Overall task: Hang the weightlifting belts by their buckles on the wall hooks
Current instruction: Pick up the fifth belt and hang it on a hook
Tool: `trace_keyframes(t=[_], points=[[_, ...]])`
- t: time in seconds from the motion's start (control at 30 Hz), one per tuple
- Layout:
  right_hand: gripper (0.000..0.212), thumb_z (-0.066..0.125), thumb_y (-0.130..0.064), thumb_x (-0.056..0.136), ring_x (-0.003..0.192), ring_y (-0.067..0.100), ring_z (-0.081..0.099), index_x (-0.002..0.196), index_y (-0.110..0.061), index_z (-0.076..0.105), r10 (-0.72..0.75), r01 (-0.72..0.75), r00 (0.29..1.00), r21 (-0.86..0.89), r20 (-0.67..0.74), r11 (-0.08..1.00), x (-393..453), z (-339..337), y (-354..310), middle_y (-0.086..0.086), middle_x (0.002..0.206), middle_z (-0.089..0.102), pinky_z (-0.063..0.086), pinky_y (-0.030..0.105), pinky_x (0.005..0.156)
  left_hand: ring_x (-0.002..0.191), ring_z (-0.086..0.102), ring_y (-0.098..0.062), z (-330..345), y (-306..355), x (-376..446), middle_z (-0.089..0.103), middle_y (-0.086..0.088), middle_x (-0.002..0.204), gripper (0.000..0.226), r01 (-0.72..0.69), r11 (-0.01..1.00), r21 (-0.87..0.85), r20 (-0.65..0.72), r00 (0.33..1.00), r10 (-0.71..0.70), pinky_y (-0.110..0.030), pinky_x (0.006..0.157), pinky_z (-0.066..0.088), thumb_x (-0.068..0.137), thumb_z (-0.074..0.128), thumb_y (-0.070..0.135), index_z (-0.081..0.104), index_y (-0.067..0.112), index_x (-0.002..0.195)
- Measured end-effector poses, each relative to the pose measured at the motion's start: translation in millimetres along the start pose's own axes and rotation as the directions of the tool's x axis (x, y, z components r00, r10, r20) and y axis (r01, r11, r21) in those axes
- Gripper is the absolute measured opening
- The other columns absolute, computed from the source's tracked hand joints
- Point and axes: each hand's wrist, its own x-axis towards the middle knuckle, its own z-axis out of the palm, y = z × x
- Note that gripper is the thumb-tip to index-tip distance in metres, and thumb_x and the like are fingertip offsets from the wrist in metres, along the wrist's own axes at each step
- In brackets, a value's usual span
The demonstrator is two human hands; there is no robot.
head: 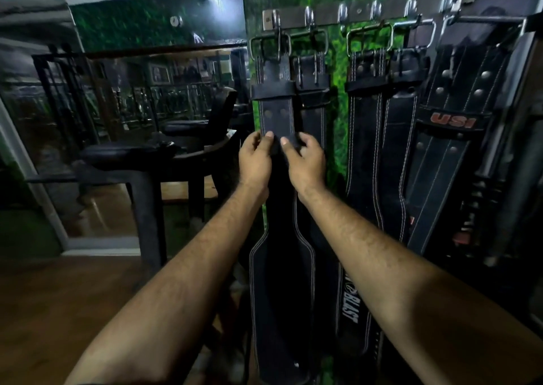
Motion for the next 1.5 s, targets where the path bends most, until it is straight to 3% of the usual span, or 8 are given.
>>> trace_keyframes(t=[0.17,0.33,0.6,0.77,0.87,0.97,1.27,1.5], points=[[0.055,0.066,-0.055,0.087,0.047,0.01,0.041,0.057,-0.012,0.052,0.128,-0.127,0.992,-0.119,-0.001,0.985,-28,-9,50,-0.007,0.049,0.047,0.036,0.029,0.05,0.086,0.069,-0.015,-22,-42,-24,0.069,-0.015,0.114,0.042,0.122,0.99,0.077,0.037,0.991,-0.125,-0.023,0.074,0.055,0.087,0.056,-0.003,0.055,0.002,0.129],[0.057,0.068,-0.045,0.09,0.043,0.005,0.034,0.049,-0.022,0.037,0.076,-0.072,0.997,-0.158,0.02,0.985,-59,-17,83,-0.011,0.042,0.039,0.033,0.028,0.049,0.092,0.065,-0.023,-45,-85,-51,0.069,-0.016,0.099,0.017,0.148,0.978,0.148,0.077,0.984,-0.161,-0.04,0.091,0.053,0.094,0.06,0.008,0.065,-0.003,0.107],[0.054,0.061,-0.041,0.096,0.046,0.011,0.032,0.055,-0.023,0.032,-0.017,0.072,0.987,-0.343,0.16,0.936,-80,-46,109,-0.008,0.049,0.035,0.037,0.045,0.049,0.075,0.053,-0.023,-61,-118,-64,0.058,-0.015,0.08,0.032,0.105,0.957,0.269,0.091,0.987,-0.134,-0.036,0.069,0.048,0.092,0.067,0.023,0.061,-0.008,0.087],[0.047,0.07,-0.047,0.088,0.048,0.01,0.041,0.059,-0.019,0.043,0.058,0.049,0.966,-0.398,0.252,0.916,-106,-65,128,-0.002,0.053,0.046,0.038,0.038,0.049,0.061,0.051,-0.011,-93,-141,-79,0.06,0.0,0.064,0.038,0.053,0.875,0.481,0.125,0.984,-0.128,-0.027,0.055,0.041,0.088,0.07,0.036,0.066,0.002,0.071],[0.052,0.078,-0.048,0.08,0.094,0.017,0.067,0.106,-0.003,0.068,0.196,-0.084,0.934,-0.349,0.298,0.933,-114,-67,140,0.002,0.103,0.071,0.057,0.043,0.088,0.064,0.062,-0.006,-111,-149,-94,0.071,0.003,0.07,0.021,0.083,0.869,0.488,0.117,0.98,-0.159,-0.028,0.059,0.051,0.087,0.075,0.028,0.072,0.01,0.076],[0.091,0.087,-0.042,0.072,0.134,0.024,0.051,0.142,0.001,0.047,0.342,-0.237,0.895,-0.343,0.287,0.909,-113,-70,147,0.012,0.143,0.054,0.042,0.032,0.11,0.076,0.07,-0.009,-117,-152,-107,0.074,-0.006,0.088,0.02,0.16,0.91,0.384,0.079,0.976,-0.204,-0.026,0.069,0.058,0.085,0.076,0.014,0.071,-0.001,0.098],[0.062,0.094,-0.039,0.059,0.099,0.011,0.073,0.111,-0.012,0.074,0.557,-0.481,0.779,-0.295,0.289,0.826,-188,-101,213,0.0,0.106,0.077,0.058,0.041,0.094,0.091,0.074,-0.012,-165,-220,-179,0.075,-0.004,0.105,0.035,0.526,0.79,0.316,0.069,0.817,-0.572,-0.027,0.082,0.059,0.08,0.076,-0.002,0.069,0.005,0.114],[0.089,0.093,-0.058,0.039,0.096,0.012,0.072,0.111,-0.011,0.071,0.744,-0.616,0.636,-0.445,0.204,0.649,-234,-113,256,-0.002,0.105,0.075,0.06,0.036,0.088,0.082,0.073,-0.003,-190,-257,-211,0.072,-0.01,0.108,0.044,0.608,0.688,0.396,0.018,0.744,-0.668,-0.018,0.073,0.058,0.078,0.073,-0.013,0.063,-0.011,0.121]])
